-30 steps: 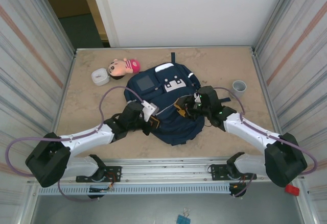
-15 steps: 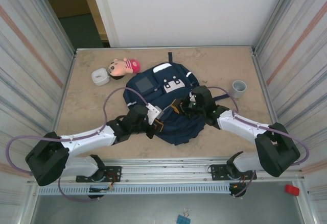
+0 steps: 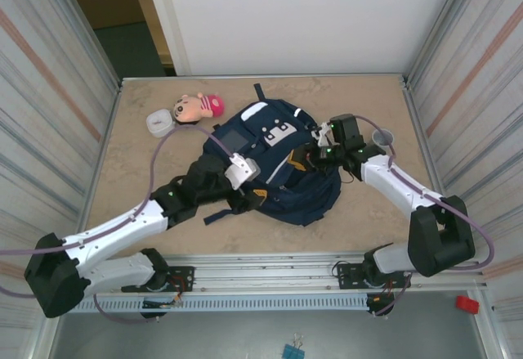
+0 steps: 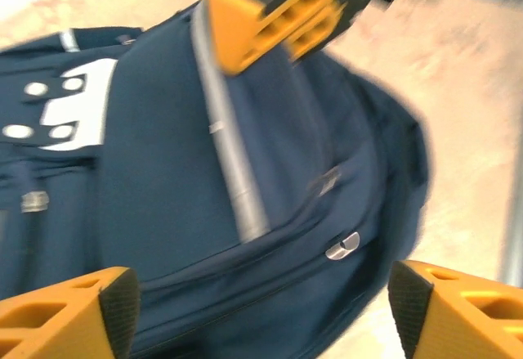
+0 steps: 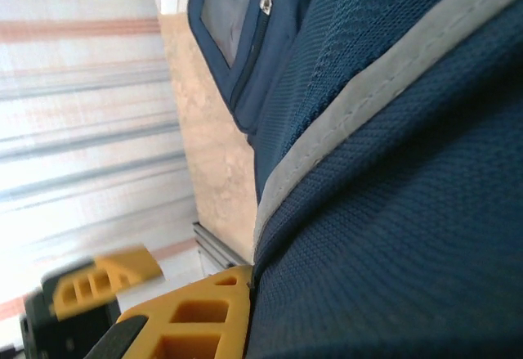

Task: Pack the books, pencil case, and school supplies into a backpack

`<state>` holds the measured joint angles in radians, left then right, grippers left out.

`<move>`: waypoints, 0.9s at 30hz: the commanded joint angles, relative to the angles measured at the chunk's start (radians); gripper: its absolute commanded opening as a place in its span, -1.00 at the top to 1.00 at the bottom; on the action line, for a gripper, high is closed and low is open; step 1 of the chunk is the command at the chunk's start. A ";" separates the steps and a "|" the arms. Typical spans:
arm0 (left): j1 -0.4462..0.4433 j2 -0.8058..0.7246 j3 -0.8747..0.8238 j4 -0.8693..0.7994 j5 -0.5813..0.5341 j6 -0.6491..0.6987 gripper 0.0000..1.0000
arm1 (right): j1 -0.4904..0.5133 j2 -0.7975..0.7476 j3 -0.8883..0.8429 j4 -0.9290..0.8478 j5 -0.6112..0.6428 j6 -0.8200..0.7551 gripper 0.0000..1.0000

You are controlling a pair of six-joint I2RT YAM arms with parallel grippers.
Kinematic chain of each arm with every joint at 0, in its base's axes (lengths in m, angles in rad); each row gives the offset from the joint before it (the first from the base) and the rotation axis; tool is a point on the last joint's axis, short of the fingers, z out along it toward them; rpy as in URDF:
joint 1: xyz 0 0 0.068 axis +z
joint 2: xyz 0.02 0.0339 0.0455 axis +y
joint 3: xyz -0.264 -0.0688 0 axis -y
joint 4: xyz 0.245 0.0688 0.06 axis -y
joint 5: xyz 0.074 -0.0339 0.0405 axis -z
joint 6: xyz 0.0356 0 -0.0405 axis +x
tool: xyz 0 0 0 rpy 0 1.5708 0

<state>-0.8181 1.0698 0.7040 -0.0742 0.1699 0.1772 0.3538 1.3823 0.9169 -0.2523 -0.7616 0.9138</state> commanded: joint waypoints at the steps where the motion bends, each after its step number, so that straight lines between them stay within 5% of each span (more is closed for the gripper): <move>1: 0.016 0.032 0.033 -0.096 -0.001 0.297 -0.72 | -0.012 0.020 0.059 -0.132 -0.174 -0.193 0.94; 10: 0.016 0.316 0.145 0.047 0.042 0.418 -0.78 | -0.014 0.059 0.091 -0.171 -0.223 -0.250 0.93; 14: 0.016 0.379 0.177 0.099 0.089 0.401 -0.21 | -0.021 0.055 0.103 -0.208 -0.209 -0.272 0.81; 19: 0.018 0.370 0.200 0.013 0.211 0.356 0.74 | -0.053 -0.041 0.097 -0.280 -0.052 -0.288 0.11; 22: 0.041 0.368 0.220 -0.037 0.305 0.289 0.94 | -0.039 -0.132 0.102 -0.393 0.153 -0.336 0.04; 25: 0.068 0.371 0.249 -0.094 0.369 0.239 0.97 | 0.049 -0.278 0.081 -0.491 0.417 -0.401 -0.01; 27: 0.084 0.368 0.253 -0.100 0.404 0.221 0.97 | 0.114 -0.351 0.060 -0.525 0.488 -0.434 -0.01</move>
<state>-0.7525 1.4590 0.9173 -0.1310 0.4389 0.4793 0.4072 1.1179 0.9859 -0.6498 -0.4881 0.5686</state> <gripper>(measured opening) 0.084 0.503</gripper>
